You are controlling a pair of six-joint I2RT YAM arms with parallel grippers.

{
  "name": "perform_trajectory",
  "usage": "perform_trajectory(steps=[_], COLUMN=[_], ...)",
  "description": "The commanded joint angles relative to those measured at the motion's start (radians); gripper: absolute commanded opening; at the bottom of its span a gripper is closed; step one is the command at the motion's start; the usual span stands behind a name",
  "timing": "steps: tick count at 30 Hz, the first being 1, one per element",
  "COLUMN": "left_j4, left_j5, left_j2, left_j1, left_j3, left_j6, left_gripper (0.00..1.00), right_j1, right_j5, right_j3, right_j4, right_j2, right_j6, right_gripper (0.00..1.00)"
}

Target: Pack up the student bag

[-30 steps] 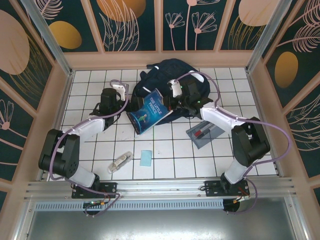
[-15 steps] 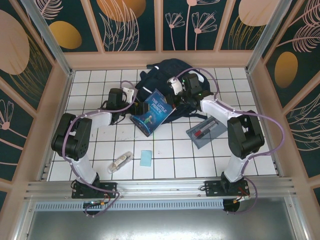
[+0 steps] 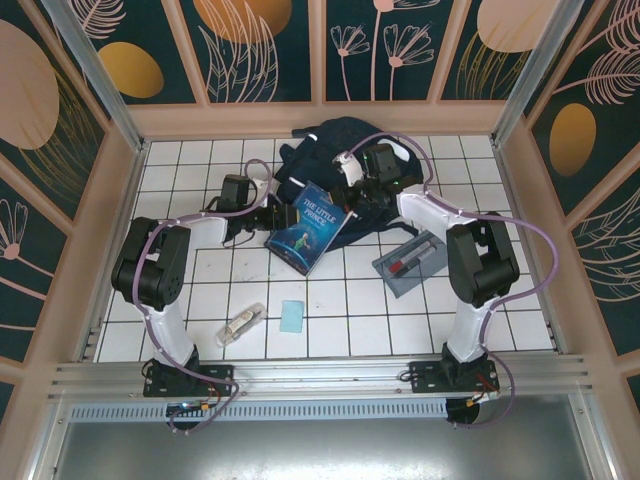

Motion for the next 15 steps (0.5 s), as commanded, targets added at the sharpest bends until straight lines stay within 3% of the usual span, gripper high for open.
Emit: perform_trajectory(steps=[1, 11, 13, 15], left_j4=[-0.059, 0.021, 0.067, 0.119], left_j5=[0.083, 0.182, 0.208, 0.234], left_j2=[0.007, 0.027, 0.022, 0.024], left_j1=[-0.006, -0.016, -0.016, -0.019], left_j3=[0.004, -0.012, -0.021, -0.028], left_j6=[-0.046, -0.118, -0.149, -0.179], left_gripper=[0.55, 0.38, 0.39, 0.48], right_j1=[-0.007, -0.006, -0.006, -0.006], right_j5=[0.006, 0.034, 0.037, 0.039], right_j3=[0.041, 0.033, 0.034, 0.034], right_j4=[0.033, 0.044, 0.048, 0.05], right_j2=[0.016, 0.044, 0.052, 0.059], right_j6=[-0.018, -0.011, -0.011, -0.01], right_gripper=[0.0, 0.0, 0.0, 0.0])
